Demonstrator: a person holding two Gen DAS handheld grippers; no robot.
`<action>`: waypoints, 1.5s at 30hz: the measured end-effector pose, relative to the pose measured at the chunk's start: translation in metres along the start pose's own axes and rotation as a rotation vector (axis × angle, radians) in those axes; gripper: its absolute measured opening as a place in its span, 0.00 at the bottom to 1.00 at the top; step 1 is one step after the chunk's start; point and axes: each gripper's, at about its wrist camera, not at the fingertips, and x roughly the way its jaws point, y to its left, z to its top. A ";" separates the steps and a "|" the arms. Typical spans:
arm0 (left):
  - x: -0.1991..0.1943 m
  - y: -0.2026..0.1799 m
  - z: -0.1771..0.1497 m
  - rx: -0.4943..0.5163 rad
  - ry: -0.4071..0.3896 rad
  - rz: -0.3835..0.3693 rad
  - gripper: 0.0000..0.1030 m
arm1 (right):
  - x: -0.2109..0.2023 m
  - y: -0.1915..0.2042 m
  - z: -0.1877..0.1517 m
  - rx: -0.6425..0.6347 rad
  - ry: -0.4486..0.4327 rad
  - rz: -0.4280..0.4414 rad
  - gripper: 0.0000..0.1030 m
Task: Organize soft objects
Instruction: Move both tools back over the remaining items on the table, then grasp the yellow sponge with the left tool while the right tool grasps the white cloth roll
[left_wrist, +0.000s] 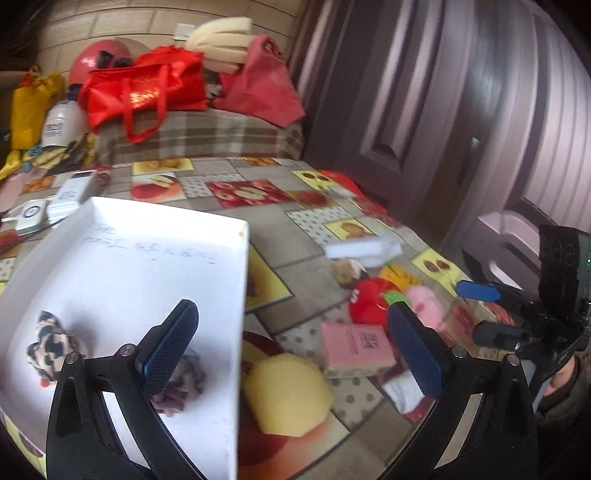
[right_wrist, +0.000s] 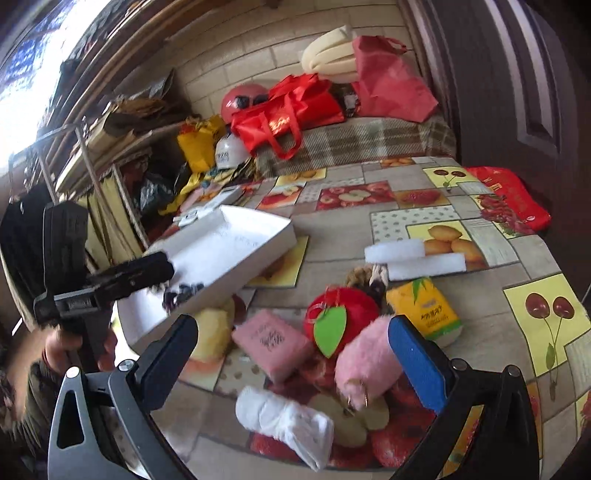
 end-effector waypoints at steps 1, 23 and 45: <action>0.003 -0.006 -0.002 0.020 0.021 -0.028 1.00 | 0.000 0.006 -0.007 -0.043 0.022 0.016 1.00; 0.054 -0.038 -0.036 0.193 0.283 0.028 1.00 | 0.054 0.029 -0.050 -0.217 0.285 0.029 1.00; 0.041 -0.060 -0.044 0.311 0.281 0.040 1.00 | 0.044 0.026 -0.057 -0.285 0.298 0.027 0.67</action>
